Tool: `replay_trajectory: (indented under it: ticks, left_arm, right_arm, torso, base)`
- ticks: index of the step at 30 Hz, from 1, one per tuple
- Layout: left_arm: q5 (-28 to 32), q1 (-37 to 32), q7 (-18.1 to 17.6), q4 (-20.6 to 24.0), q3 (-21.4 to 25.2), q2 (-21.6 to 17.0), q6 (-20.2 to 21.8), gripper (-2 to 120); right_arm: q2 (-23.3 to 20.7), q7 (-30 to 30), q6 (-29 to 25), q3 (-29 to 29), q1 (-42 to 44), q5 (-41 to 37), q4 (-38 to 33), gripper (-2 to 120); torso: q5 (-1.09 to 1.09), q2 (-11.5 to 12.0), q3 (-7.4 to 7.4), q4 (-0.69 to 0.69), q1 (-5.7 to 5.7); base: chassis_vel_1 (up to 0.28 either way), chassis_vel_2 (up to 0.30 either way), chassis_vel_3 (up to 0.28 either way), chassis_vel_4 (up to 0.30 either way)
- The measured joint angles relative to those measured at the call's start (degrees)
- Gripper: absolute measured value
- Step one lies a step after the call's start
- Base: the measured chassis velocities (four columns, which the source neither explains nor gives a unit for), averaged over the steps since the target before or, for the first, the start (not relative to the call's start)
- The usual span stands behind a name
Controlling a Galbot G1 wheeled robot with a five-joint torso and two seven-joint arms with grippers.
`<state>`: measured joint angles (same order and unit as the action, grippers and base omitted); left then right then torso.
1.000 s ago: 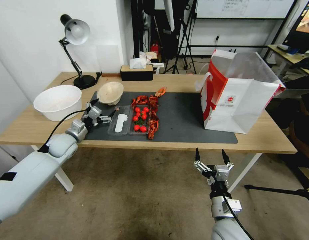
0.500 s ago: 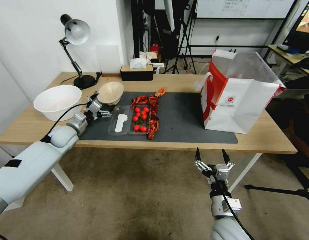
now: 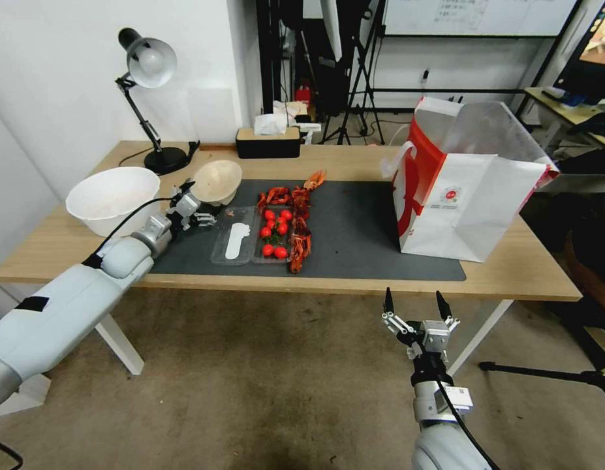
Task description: Pick up the trash from the table and place it into the takeout bag.
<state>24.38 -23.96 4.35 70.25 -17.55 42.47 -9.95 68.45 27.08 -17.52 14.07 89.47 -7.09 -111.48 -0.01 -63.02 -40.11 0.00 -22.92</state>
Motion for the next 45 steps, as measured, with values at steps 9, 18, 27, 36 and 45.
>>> replay_trajectory:
  ticks: [9,18,27,36,45]
  left_arm:
    - [-0.1,2.3,3.5,-1.9,-2.6,-0.1,-1.1,48]
    - [0.2,3.5,6.4,-2.2,-3.6,-0.6,-1.8,14]
    - [0.6,5.9,6.8,-2.6,-4.4,0.3,-3.3,0]
    - [1.4,7.2,6.9,-1.6,-4.5,0.9,-3.5,0]
    - [4.1,11.1,6.7,1.4,-5.9,1.9,-3.4,0]
  right_arm:
    - [0.3,0.0,-0.2,0.0,-0.2,0.0,0.4,100]
    - [0.5,0.0,-0.2,-0.1,-0.3,0.0,0.4,100]
    - [0.6,0.0,-0.2,-0.1,-0.3,0.0,0.5,100]
    - [0.6,0.0,-0.2,-0.1,-0.3,0.0,0.5,100]
    - [0.6,0.0,-0.2,-0.1,-0.2,0.0,0.4,100]
  torso:
    - [0.00,0.0,0.00,0.00,0.01]
    - [0.01,0.0,0.00,0.01,0.00]
    - [0.00,0.0,0.00,0.01,0.00]
    - [-0.01,0.0,0.00,0.01,0.00]
    - [0.00,0.0,0.00,0.00,0.00]
  base:
    - [0.000,0.000,0.000,0.000]
    - [0.000,0.000,0.000,0.000]
    - [0.000,0.000,0.000,0.000]
    - [0.000,0.000,0.000,0.000]
    - [0.000,0.000,0.000,0.000]
